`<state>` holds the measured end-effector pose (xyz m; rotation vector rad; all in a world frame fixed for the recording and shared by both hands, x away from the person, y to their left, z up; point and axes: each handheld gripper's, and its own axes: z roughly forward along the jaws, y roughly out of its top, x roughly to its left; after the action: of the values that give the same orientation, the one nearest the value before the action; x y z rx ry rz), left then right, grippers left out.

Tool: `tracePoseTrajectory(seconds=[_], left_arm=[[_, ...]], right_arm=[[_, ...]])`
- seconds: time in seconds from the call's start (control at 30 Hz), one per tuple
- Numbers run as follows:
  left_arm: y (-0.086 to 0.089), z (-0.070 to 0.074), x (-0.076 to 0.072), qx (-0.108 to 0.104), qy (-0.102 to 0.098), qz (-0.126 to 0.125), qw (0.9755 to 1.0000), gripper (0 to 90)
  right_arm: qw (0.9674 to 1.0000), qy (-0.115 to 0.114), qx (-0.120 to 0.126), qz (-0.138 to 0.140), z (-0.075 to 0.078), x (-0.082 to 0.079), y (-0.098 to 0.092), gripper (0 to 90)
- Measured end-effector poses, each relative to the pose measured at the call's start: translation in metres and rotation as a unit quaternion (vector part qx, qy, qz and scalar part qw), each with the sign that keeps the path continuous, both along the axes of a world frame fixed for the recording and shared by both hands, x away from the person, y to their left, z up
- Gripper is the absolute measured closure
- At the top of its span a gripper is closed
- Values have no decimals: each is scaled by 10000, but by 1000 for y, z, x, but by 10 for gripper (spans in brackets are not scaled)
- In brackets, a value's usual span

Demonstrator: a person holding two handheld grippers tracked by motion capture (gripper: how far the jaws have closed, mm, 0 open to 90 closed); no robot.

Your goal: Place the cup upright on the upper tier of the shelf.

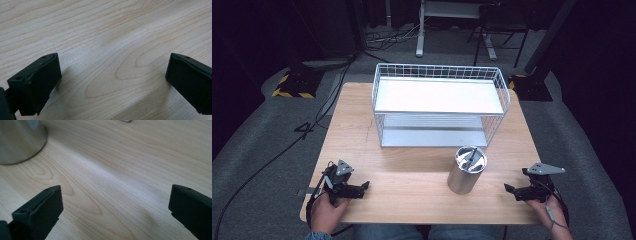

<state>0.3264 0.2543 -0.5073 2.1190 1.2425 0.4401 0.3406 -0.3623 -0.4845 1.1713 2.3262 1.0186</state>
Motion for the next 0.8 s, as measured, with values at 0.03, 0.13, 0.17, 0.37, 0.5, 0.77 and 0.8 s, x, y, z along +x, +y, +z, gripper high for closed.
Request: tracePoseTrajectory(seconds=[0.03,0.13,0.17,0.37,0.5,0.77,0.8], left_arm=[[0,0,0,0,0,0,10000,6],[0,0,0,2,-1,0,10000,6],[0,0,0,-1,0,2,10000,6],[0,0,0,1,3,2,10000,6],[0,0,0,1,3,3,10000,6],[0,0,0,3,-2,0,10000,6],[0,0,0,-2,4,1,10000,6]], right_arm=[[10000,0,0,0,0,0,0,0],[9999,-97,45,49,14,-2,1,0],[9999,-118,87,54,17,-2,1,0],[9990,-276,301,162,34,-6,6,0],[9976,-396,517,248,41,-11,9,0],[9943,-613,728,476,57,-18,19,0],[9941,-631,729,498,59,-18,20,0]])
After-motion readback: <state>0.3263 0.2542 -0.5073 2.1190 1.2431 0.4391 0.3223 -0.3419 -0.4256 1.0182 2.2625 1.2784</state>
